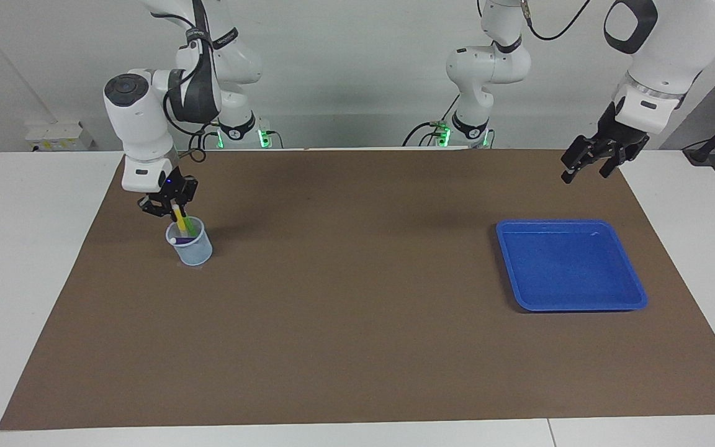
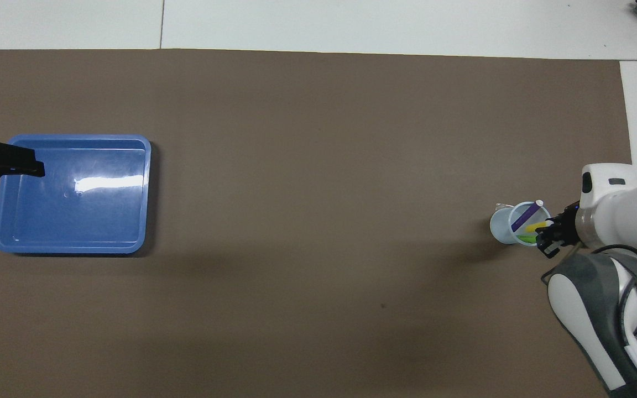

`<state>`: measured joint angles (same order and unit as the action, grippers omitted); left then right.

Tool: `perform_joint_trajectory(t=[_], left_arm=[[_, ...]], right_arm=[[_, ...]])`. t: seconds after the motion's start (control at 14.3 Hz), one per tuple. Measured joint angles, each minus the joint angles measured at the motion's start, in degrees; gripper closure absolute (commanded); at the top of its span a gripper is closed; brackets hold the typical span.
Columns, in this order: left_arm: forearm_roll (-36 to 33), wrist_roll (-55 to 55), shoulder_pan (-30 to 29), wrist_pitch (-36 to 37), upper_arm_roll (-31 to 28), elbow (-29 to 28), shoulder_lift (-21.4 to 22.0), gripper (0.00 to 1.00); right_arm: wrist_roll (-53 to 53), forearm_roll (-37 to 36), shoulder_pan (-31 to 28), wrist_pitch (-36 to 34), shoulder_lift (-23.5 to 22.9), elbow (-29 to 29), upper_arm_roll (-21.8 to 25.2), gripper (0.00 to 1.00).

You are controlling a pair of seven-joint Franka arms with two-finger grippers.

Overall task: Transfer and insert pens with both arms
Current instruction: 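Lower the yellow pen into the white cup with the right gripper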

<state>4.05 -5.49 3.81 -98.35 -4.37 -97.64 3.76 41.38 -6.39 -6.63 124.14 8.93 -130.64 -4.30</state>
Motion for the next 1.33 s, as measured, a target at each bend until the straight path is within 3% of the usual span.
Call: perform_joint_trajectory(t=[0.56, 0.84, 1.12, 1.19, 1.26, 1.33], left_arm=[[-0.06, 1.02, -0.39, -0.09, 4.06, 0.54, -0.03, 0.0], [-0.06, 0.06, -0.45, -0.05, 3.58, 2.26, -0.67, 0.0], [-0.74, -0.2, -0.63, -0.05, 3.06, 2.79, -0.9, 0.0], [-1.75, -0.2, -0.68, -0.05, 3.04, 2.79, -0.9, 0.0], [-2.52, -0.13, -0.68, -0.05, 3.04, 2.79, -0.9, 0.0], [-2.86, 0.05, -0.69, -0.05, 3.04, 2.79, -0.9, 0.0]], right_arm=[[-0.03, 0.99, -0.03, -0.76, 0.14, 0.33, 0.0, 0.44], [-2.8, 7.04, 0.14, -7.89, 1.13, 5.02, -0.46, 0.44], [-15.02, 7.59, 4.39, -17.25, 1.86, 12.86, -1.18, 0.44], [-18.19, 7.59, 5.87, -18.95, 1.88, 14.59, -1.25, 0.41], [-21.0, 7.59, 7.18, -20.34, 1.89, 16.03, -1.29, 0.12], [-23.43, 7.59, 8.21, -21.7, 1.9, 17.35, -1.33, 0.0]])
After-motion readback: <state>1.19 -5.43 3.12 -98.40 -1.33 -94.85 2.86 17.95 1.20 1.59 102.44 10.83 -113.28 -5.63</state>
